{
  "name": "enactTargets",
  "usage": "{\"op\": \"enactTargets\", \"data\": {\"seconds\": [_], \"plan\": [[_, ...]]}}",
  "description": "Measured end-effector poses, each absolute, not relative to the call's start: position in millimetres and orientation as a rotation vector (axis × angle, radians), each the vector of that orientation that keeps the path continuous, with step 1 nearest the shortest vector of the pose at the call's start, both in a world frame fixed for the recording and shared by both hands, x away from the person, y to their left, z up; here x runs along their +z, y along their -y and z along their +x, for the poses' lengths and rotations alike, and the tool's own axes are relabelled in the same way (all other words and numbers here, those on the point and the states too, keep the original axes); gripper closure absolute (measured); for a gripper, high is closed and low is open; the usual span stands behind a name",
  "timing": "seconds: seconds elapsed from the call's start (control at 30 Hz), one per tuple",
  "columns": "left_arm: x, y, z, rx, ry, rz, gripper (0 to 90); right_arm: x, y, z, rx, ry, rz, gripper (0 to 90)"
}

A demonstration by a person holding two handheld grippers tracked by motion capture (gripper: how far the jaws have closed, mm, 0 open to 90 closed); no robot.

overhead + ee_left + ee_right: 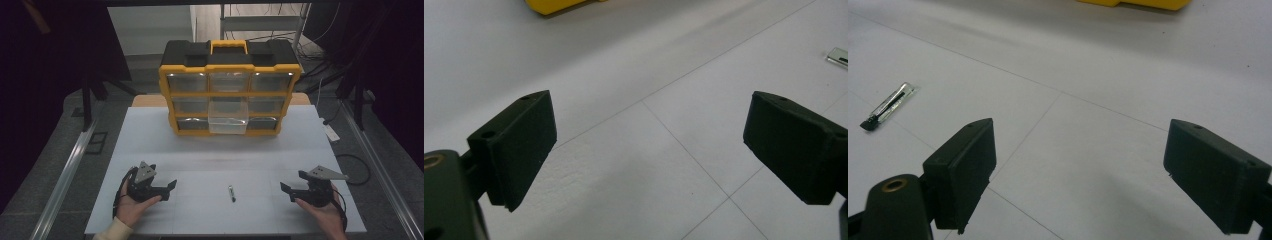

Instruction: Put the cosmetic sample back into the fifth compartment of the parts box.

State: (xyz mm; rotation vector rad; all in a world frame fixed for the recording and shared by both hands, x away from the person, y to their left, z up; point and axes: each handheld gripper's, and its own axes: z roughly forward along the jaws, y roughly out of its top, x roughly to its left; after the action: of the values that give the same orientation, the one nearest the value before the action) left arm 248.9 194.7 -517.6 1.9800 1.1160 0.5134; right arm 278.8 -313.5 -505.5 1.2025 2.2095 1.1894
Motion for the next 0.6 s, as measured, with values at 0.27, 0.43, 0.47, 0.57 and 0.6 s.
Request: {"op": "enactTargets", "data": {"seconds": [0.27,0.43,0.47,0.57,0.6], "plan": [[-517.8,-194.7,246.8,0.510,-1.117,1.978,7.8,-506.3,310.1,281.7,1.182,-2.226,1.196,13.9],[-518.5,-194.8,247.2,0.515,-1.116,1.985,7.9,-505.5,308.9,281.3,1.181,-2.239,1.185,13.8],[-518.6,-195.0,247.3,0.515,-1.118,1.984,8.0,-505.6,308.7,281.6,1.182,-2.239,1.185,13.6],[-518.9,-195.6,247.9,0.513,-1.121,1.982,8.1,-504.7,308.0,282.5,1.187,-2.248,1.178,13.1],[-518.9,-195.5,247.9,0.513,-1.121,1.982,8.1,-503.3,307.2,282.8,1.195,-2.257,1.168,13.1]]}}
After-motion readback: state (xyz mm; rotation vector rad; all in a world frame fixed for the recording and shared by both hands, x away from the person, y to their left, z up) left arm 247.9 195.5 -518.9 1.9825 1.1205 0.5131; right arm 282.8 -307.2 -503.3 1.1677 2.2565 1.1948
